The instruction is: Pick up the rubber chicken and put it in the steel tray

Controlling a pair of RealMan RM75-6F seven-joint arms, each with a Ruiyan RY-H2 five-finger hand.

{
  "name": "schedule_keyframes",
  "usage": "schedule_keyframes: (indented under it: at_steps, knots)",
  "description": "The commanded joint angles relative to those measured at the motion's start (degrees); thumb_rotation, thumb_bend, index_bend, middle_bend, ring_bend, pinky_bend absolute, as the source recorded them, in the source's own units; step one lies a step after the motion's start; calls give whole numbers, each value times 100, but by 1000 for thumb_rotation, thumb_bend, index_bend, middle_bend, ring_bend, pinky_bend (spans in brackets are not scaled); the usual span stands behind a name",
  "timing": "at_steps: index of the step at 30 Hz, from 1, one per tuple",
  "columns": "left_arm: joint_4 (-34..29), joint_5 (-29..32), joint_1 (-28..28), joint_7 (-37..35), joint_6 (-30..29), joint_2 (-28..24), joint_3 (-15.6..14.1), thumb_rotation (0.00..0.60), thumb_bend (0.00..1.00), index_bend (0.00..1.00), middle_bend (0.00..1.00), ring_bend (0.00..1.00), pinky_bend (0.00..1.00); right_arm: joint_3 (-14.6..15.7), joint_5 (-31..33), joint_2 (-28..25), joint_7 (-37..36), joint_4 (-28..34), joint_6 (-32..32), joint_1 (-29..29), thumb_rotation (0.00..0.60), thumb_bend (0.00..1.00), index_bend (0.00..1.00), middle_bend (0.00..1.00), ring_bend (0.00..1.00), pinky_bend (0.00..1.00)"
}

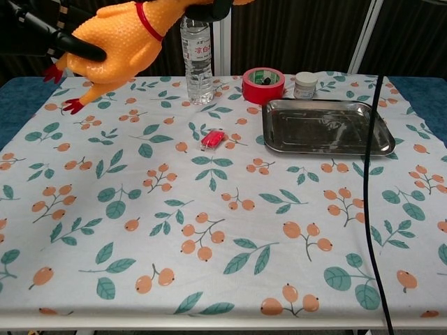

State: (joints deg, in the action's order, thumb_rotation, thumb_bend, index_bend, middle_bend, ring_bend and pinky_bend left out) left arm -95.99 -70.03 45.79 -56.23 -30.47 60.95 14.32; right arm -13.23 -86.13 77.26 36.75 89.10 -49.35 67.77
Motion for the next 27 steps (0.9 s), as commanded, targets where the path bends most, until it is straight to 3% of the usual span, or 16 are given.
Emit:
schedule_keyframes:
  at_steps: [1, 4, 6, 8, 10, 13, 19, 27]
  knots:
    - [-3, 86, -35, 87, -34, 29, 36, 600, 652, 805, 832, 734, 675, 6, -9, -10, -8, 19, -4, -2, 600, 378, 979, 773, 746, 1000]
    - [-26, 220, -107, 146, -144, 57, 86, 600, 663, 813, 838, 738, 683, 8, -6, -27, 2, 29, -16, -12, 600, 378, 979, 773, 746, 1000]
    - [-66, 236, -161, 227, -212, 53, 93, 600, 661, 743, 772, 679, 664, 4, 9, -42, 22, 13, -20, -18, 600, 377, 979, 773, 746, 1000]
    - [-106, 160, -197, 298, -197, 2, 76, 600, 598, 524, 584, 502, 578, 1, 28, -55, 39, -8, -21, -25, 600, 378, 979, 773, 746, 1000]
    - [-96, 101, -238, 368, -246, 8, 62, 600, 483, 369, 439, 364, 485, 3, 44, -61, 36, -35, -23, -34, 600, 378, 979, 773, 746, 1000]
    - [-100, 32, -315, 390, -293, 12, 44, 600, 304, 226, 252, 199, 333, 19, 49, -77, 30, -77, -30, -52, 600, 377, 979, 773, 746, 1000]
    - [-166, -314, -538, 503, -675, -45, 15, 600, 202, 166, 127, 97, 233, 45, 59, -119, -28, -137, -55, -98, 600, 378, 980, 774, 746, 1000]
    - [-294, -592, -603, 251, -723, -239, 28, 600, 189, 162, 117, 89, 217, 53, -17, -85, -124, -158, -111, -102, 600, 378, 981, 775, 745, 1000]
